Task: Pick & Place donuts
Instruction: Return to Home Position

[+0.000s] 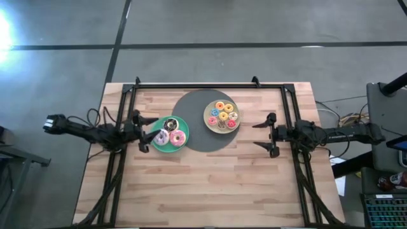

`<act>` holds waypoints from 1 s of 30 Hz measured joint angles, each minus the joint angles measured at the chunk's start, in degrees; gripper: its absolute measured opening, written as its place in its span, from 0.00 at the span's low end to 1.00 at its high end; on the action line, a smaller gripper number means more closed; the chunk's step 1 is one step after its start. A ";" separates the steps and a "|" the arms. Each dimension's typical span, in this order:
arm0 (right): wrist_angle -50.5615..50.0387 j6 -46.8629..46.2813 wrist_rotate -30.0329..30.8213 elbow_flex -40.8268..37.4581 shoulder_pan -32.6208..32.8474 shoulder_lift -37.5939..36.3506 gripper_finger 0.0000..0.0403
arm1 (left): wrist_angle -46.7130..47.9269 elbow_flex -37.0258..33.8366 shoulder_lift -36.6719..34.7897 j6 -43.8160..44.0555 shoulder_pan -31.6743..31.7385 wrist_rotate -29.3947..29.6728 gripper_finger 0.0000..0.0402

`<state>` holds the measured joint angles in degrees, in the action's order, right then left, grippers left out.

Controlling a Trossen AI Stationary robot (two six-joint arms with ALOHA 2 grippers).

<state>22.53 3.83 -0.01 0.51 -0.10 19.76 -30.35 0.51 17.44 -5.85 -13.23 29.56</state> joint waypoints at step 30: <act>-14.19 -0.41 1.70 0.01 1.99 -14.53 0.79 | 16.81 0.17 -17.43 -0.15 -0.33 -0.22 0.57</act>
<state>8.33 3.42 1.69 0.51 1.89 5.23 -13.54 0.69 0.01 -6.00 -13.56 29.34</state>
